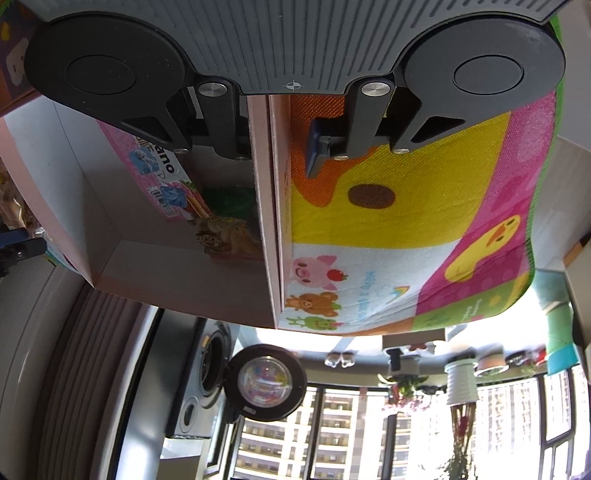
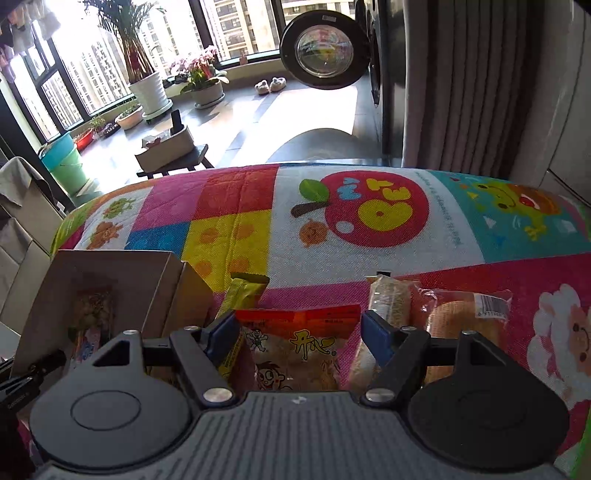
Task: Organize objects
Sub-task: 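Grasp the round bread bun in plastic with the right tool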
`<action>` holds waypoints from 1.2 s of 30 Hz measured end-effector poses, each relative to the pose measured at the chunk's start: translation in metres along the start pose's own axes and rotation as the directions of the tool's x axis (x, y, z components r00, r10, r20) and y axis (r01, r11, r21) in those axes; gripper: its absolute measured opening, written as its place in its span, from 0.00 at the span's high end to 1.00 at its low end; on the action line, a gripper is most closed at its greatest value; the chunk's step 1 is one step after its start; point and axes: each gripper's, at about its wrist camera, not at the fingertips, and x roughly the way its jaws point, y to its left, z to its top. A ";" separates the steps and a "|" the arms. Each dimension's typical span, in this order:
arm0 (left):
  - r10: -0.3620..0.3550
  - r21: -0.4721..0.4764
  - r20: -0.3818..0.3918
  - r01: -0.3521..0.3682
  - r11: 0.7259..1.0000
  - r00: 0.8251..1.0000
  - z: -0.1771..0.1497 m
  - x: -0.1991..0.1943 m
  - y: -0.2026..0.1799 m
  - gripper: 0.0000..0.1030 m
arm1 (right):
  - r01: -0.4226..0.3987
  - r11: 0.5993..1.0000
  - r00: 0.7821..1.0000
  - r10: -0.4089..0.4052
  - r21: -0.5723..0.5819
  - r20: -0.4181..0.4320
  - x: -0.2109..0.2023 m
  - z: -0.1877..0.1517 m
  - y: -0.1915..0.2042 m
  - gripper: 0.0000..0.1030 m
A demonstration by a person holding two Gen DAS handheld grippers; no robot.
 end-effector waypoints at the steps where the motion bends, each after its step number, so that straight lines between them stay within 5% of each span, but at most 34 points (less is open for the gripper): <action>1: 0.008 0.006 0.004 -0.008 1.000 1.000 -0.001 -0.001 -0.002 0.79 | 0.004 1.000 0.999 -0.005 0.026 0.044 -0.019 -0.005 -0.008 0.22; 5: 0.026 0.001 0.014 -0.026 1.000 1.000 -0.005 -0.003 -0.007 0.81 | 0.085 0.992 0.984 -0.099 0.098 0.150 -0.070 -0.037 -0.036 0.15; 9: 0.025 0.005 0.013 -0.025 1.000 1.000 -0.004 -0.005 -0.008 0.81 | 0.082 0.988 0.989 -0.097 0.131 0.112 -0.077 -0.079 -0.048 0.06; 13: 0.026 0.015 0.012 -0.026 1.000 1.000 -0.005 -0.005 -0.009 0.81 | 0.123 0.983 0.987 -0.136 0.140 0.087 -0.063 -0.109 -0.046 0.13; 15: 0.027 0.019 0.013 -0.027 0.999 1.000 -0.005 -0.005 -0.009 0.81 | 0.090 0.988 0.991 -0.102 0.129 0.084 -0.063 -0.120 -0.038 0.23; 20: 0.027 0.021 0.013 -0.027 0.999 1.000 -0.004 -0.004 -0.009 0.81 | -0.095 0.995 0.995 0.095 -0.034 0.001 -0.077 -0.149 0.009 0.24; 22: 0.026 0.028 0.014 -0.026 0.999 1.000 -0.004 -0.004 -0.009 0.81 | -0.116 0.986 0.993 0.119 -0.116 0.014 -0.088 -0.151 0.027 0.23; 26: 0.017 0.036 0.016 -0.018 0.999 1.000 -0.005 -0.004 -0.009 0.82 | -0.010 0.985 0.995 0.027 -0.170 0.095 -0.092 -0.138 0.037 0.12; 28: 0.010 0.045 0.012 -0.010 0.999 1.000 -0.003 -0.002 -0.009 0.83 | 0.052 0.983 0.995 -0.037 -0.179 0.089 -0.079 -0.127 0.036 0.12; 36: -0.013 0.060 0.010 0.012 0.998 1.000 -0.001 0.001 -0.007 0.83 | 0.065 0.949 0.997 -0.047 -0.309 0.067 -0.047 -0.113 0.036 0.09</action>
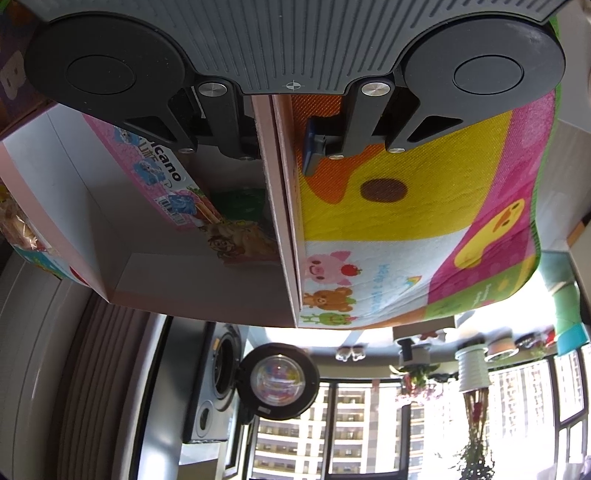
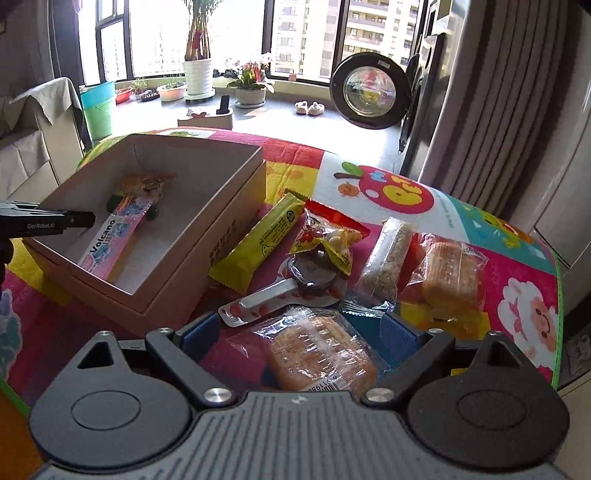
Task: Organize objects
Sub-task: 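Grasp the round bread bun in plastic with the right tool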
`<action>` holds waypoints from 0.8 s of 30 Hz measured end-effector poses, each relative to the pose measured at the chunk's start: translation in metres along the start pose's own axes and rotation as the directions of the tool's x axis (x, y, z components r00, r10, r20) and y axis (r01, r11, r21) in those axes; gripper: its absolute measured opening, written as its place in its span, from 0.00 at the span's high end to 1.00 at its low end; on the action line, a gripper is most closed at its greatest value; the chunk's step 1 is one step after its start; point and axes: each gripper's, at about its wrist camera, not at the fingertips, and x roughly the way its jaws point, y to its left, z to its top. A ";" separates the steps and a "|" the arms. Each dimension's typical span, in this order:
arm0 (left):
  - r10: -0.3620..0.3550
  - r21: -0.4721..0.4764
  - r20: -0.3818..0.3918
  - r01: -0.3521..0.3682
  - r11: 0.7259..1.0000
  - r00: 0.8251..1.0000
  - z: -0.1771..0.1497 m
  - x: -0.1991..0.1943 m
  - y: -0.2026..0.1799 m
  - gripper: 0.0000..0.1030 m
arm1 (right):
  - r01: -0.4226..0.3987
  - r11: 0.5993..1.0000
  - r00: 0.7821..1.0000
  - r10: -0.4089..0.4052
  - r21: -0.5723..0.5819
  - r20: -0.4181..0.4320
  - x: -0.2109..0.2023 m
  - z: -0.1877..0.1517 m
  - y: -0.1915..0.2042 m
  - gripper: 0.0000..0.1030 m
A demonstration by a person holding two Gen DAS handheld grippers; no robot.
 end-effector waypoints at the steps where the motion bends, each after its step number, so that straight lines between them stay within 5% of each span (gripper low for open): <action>1: 0.000 0.000 0.000 0.000 1.000 1.000 0.000 0.000 0.000 0.83 | -0.005 1.000 1.000 0.005 0.014 -0.017 0.003 -0.001 -0.002 0.09; 4: 0.002 -0.004 0.001 -0.002 1.000 1.000 0.000 0.000 0.001 0.83 | -0.042 0.994 0.998 0.047 0.101 -0.051 0.001 -0.008 -0.006 0.08; 8: 0.000 -0.011 0.002 0.000 1.000 1.000 0.000 0.002 0.002 0.83 | -0.221 0.966 0.974 0.226 0.135 -0.029 -0.025 -0.017 0.006 0.08; 15: 0.005 -0.010 0.007 -0.005 1.000 1.000 0.000 0.001 0.001 0.83 | -0.067 0.982 0.994 0.081 0.176 -0.074 -0.002 -0.011 0.008 0.09; 20: 0.006 -0.008 0.006 -0.006 1.000 1.000 -0.001 0.001 0.000 0.83 | -0.079 0.968 0.990 0.104 0.239 -0.097 0.006 -0.020 0.010 0.36; 24: 0.004 -0.009 0.010 -0.004 1.000 1.000 -0.001 0.001 0.000 0.83 | -0.085 0.973 0.990 0.107 0.214 -0.092 -0.020 -0.028 0.023 0.42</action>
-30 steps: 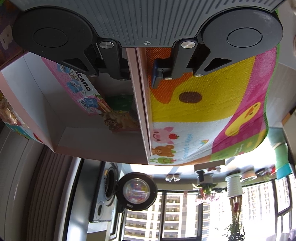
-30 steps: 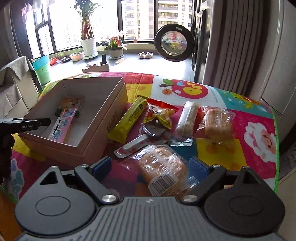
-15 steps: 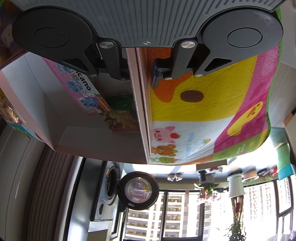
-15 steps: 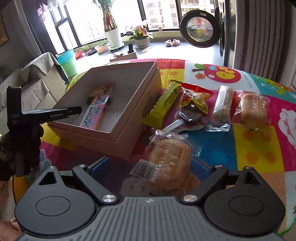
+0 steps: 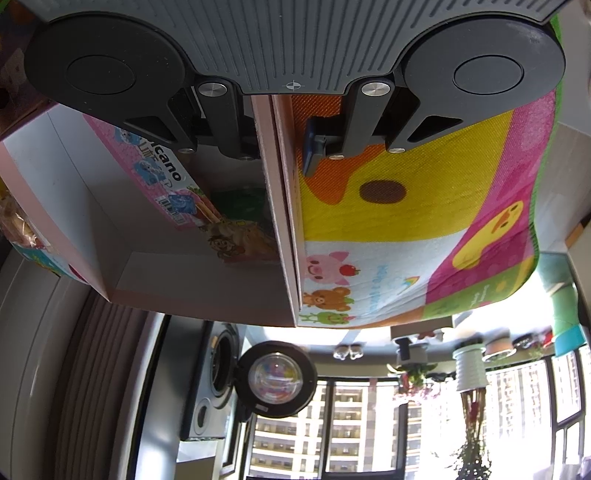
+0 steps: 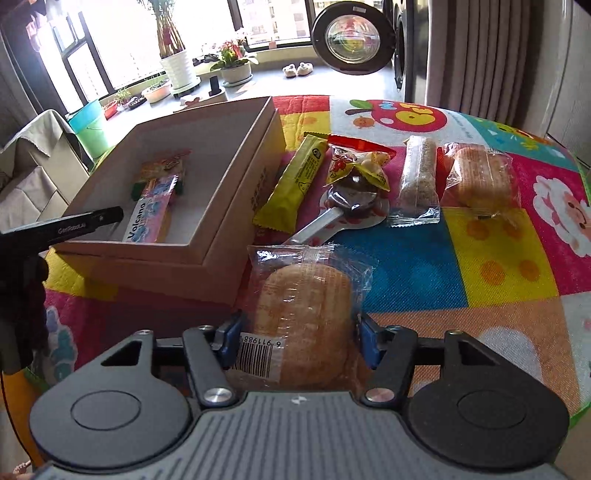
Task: Organize objects
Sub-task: 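Grasp the round bread bun in plastic with the right tool, then lower the bread bun into the box and open the right tool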
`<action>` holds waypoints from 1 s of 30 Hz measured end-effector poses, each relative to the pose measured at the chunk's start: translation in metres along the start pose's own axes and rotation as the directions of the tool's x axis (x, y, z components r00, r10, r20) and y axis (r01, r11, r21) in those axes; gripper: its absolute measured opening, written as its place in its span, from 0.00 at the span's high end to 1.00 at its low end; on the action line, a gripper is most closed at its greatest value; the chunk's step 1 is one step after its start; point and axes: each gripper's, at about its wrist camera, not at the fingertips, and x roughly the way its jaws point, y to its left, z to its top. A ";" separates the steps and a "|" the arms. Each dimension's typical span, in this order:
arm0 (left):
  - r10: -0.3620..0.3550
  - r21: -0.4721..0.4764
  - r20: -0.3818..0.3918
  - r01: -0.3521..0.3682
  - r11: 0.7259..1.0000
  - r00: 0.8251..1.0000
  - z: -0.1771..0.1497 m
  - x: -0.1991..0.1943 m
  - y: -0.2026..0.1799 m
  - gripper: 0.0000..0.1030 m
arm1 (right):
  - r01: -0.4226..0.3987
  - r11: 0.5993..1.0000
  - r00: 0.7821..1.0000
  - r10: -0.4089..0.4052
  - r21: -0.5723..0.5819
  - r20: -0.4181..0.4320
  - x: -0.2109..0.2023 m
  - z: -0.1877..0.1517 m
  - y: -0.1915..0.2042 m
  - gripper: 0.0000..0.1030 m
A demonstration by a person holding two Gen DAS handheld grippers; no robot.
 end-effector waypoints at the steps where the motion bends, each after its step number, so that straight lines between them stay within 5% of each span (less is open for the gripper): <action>1: 0.000 0.000 0.002 0.000 1.000 1.000 0.000 0.000 0.000 0.83 | -0.003 1.000 1.000 0.003 -0.011 0.004 -0.008 -0.003 0.003 0.42; 7: -0.004 -0.001 0.015 0.004 1.000 1.000 -0.001 -0.001 0.000 0.84 | -0.064 0.996 0.995 0.068 -0.061 0.073 -0.059 -0.003 0.029 0.42; 13: -0.015 0.001 0.002 0.015 1.000 1.000 0.000 -0.002 0.001 0.87 | -0.131 0.981 0.972 0.155 -0.144 0.175 -0.081 0.036 0.061 0.43; 23: -0.017 -0.005 0.011 0.017 1.000 1.000 -0.003 -0.003 0.002 0.87 | -0.107 0.985 0.954 0.140 -0.134 0.265 -0.040 0.105 0.086 0.40; 30: -0.024 -0.017 0.013 0.024 1.000 1.000 -0.001 -0.001 0.003 0.87 | -0.057 0.992 0.971 0.082 -0.114 0.225 -0.021 0.081 0.073 0.32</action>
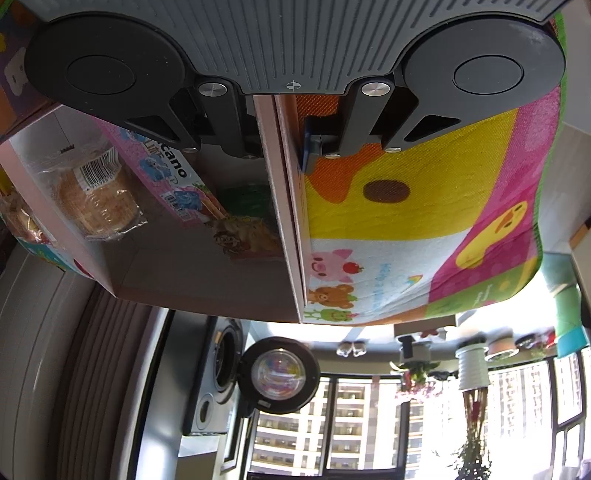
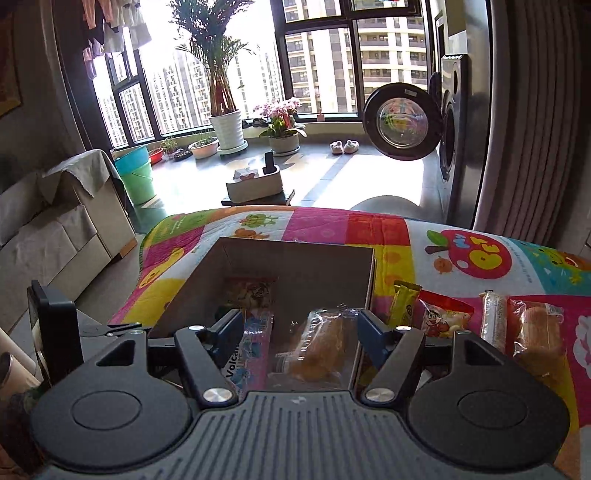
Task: Organize objects
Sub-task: 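Lower the bread bun into the box and open the right tool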
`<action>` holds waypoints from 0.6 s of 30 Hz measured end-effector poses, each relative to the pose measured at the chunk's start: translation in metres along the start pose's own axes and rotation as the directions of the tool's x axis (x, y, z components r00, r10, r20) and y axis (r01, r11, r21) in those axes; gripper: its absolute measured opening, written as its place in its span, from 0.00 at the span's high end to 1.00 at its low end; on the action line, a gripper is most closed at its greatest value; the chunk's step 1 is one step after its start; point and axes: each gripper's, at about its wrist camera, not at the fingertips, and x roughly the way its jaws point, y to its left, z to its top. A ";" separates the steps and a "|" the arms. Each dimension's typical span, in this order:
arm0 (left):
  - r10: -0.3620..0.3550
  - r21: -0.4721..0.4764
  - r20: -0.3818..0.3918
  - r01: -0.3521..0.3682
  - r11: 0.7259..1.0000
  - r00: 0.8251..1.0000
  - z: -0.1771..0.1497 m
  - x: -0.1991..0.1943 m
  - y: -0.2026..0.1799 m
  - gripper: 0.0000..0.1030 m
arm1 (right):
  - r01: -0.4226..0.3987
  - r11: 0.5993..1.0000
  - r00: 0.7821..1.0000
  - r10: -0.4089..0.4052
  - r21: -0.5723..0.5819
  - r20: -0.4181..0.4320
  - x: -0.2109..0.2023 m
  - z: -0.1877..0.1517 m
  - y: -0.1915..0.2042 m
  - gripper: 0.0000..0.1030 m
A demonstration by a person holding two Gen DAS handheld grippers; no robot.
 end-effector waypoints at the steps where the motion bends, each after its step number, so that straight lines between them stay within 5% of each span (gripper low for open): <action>1: -0.007 -0.009 0.001 0.007 1.000 1.000 0.001 0.001 0.002 0.86 | 0.011 1.000 1.000 -0.011 -0.009 -0.006 -0.001 -0.006 -0.002 0.30; 9: -0.007 0.039 0.025 0.006 0.999 1.000 0.000 -0.018 0.000 0.86 | -0.009 1.000 0.995 0.008 -0.005 -0.101 -0.003 -0.066 -0.008 0.29; 18: 0.011 0.023 0.066 -0.013 1.000 0.998 0.004 -0.037 -0.004 0.88 | -0.022 0.999 0.994 0.026 0.035 -0.109 0.008 -0.079 -0.009 0.29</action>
